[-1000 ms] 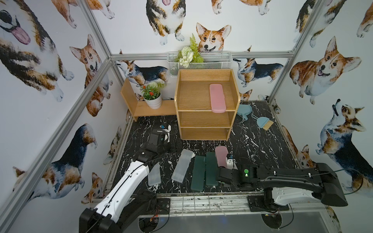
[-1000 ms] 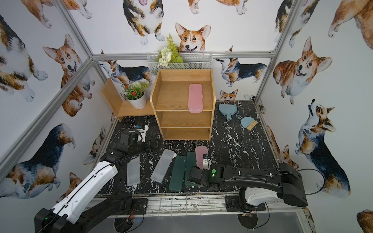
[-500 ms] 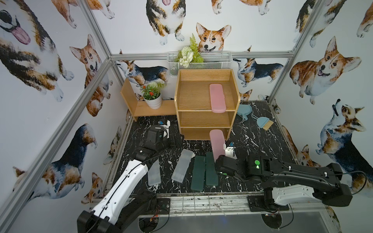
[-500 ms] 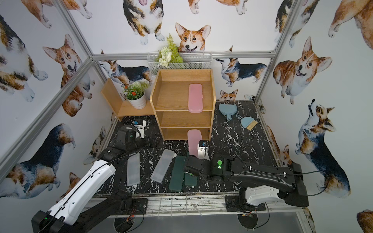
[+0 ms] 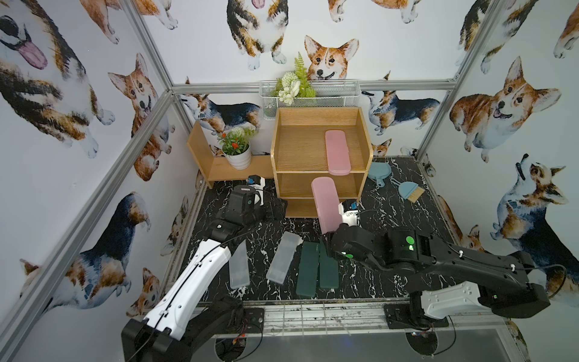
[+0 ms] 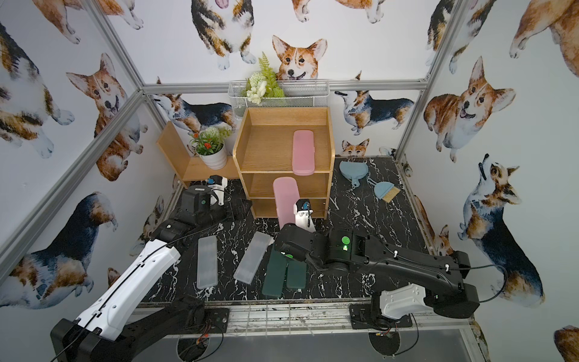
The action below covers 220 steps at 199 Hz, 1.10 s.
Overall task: Place the pencil cases on the shelf according to color
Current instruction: Place the pencil case on the shelf.
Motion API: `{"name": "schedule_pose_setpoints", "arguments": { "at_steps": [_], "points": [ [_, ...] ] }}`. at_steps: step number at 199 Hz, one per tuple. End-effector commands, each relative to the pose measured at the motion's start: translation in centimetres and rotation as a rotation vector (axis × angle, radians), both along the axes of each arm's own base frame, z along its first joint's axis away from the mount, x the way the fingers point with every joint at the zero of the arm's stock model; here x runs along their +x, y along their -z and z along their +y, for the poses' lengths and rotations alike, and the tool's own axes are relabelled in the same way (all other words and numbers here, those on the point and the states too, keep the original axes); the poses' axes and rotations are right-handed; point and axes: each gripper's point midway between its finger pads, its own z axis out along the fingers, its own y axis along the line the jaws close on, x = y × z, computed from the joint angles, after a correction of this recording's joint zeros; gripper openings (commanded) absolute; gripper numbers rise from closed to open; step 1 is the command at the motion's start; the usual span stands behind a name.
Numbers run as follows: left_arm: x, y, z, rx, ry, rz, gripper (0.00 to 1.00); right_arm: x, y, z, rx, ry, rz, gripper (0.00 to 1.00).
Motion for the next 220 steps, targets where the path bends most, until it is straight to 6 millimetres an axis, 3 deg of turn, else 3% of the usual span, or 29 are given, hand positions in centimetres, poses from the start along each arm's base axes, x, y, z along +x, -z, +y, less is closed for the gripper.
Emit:
{"name": "schedule_pose_setpoints", "arguments": {
  "at_steps": [1, 36, 70, 101, 132, 157, 180, 220],
  "points": [
    [0.3, -0.4, 0.0, 0.015, 0.011, -0.019, 0.99, 1.8, -2.5, 0.5, 0.003, 0.001, -0.09, 0.48],
    [0.5, -0.2, -0.1, 0.037, 0.023, -0.02, 0.99, 5.0, -5.5, 1.6, 0.052, -0.008, -0.149, 0.48],
    [0.5, 0.5, 0.0, 0.064, 0.034, -0.016, 0.99, 9.7, -8.9, 2.8, 0.075, -0.003, -0.225, 0.49],
    [0.2, 1.2, 0.1, 0.077, 0.045, -0.009, 0.99, 14.6, -10.3, 3.9, 0.064, 0.015, -0.247, 0.5],
    [-0.1, 1.8, 0.3, 0.091, 0.049, -0.011, 0.99, 19.0, -10.1, 4.4, 0.022, 0.066, -0.24, 0.51],
    [-0.3, 2.5, 0.3, 0.097, 0.053, -0.009, 0.99, 21.6, -8.8, 4.8, -0.01, 0.111, -0.222, 0.53],
    [-0.4, 2.9, 0.3, 0.106, 0.064, -0.006, 0.99, 22.7, -7.1, 5.4, -0.02, 0.134, -0.191, 0.57],
    [-0.5, 2.8, 0.2, 0.113, 0.081, -0.022, 0.99, 23.9, -5.0, 5.7, -0.046, 0.156, -0.167, 0.76]
  ]
}}
